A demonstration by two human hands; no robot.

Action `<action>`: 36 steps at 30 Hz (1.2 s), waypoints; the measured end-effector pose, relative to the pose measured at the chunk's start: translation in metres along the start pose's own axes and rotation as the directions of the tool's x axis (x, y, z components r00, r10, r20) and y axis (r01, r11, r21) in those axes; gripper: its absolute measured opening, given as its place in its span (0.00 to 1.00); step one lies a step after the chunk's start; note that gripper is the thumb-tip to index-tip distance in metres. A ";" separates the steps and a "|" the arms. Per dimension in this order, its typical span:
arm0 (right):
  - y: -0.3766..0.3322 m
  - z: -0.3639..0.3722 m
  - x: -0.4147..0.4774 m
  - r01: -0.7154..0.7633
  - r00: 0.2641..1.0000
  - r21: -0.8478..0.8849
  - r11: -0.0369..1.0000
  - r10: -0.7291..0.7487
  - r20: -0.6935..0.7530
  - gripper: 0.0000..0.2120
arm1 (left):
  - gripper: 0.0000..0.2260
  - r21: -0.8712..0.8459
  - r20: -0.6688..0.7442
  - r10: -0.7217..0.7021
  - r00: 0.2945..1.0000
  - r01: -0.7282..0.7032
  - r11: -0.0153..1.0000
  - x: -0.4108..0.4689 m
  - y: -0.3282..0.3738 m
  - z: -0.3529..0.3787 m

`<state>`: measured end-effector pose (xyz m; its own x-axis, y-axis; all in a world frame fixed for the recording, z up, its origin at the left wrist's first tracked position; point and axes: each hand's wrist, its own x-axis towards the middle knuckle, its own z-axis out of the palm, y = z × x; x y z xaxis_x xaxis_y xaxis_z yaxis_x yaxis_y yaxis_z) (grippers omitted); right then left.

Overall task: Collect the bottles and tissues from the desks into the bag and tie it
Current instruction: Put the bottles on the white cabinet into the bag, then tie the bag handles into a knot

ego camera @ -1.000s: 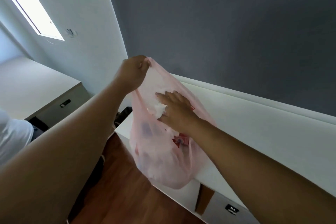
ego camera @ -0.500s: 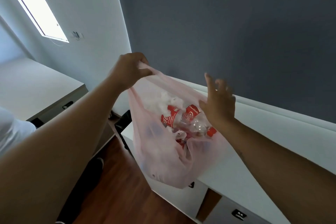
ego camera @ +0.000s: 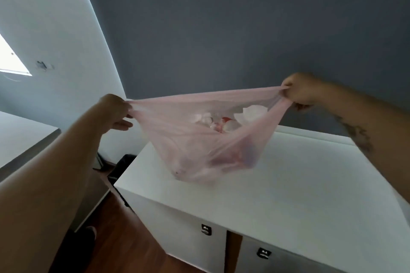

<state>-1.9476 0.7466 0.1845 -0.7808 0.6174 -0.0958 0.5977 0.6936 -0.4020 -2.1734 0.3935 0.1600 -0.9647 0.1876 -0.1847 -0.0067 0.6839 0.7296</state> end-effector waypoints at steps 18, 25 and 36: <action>0.169 -0.092 -0.062 -0.107 0.971 0.704 0.702 0.225 -0.076 0.18 | 0.06 -0.737 0.048 0.075 0.996 -0.016 0.676 -0.075 0.194 0.175; 0.194 0.007 -0.060 -0.257 0.953 -0.104 0.961 0.234 -0.191 0.31 | 0.14 -0.457 -0.041 0.363 0.931 -0.340 0.822 -0.082 0.217 0.190; 0.206 -0.053 -0.050 -0.141 0.887 0.484 0.863 0.328 -0.326 0.12 | 0.30 -0.276 0.577 0.431 0.694 -0.330 0.903 -0.003 0.180 0.119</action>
<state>-1.7757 0.8783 0.1544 -0.4372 0.8958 0.0804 0.5382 0.3321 -0.7746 -2.1399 0.6000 0.2132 -0.5209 0.8313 -0.1939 0.2397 0.3604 0.9015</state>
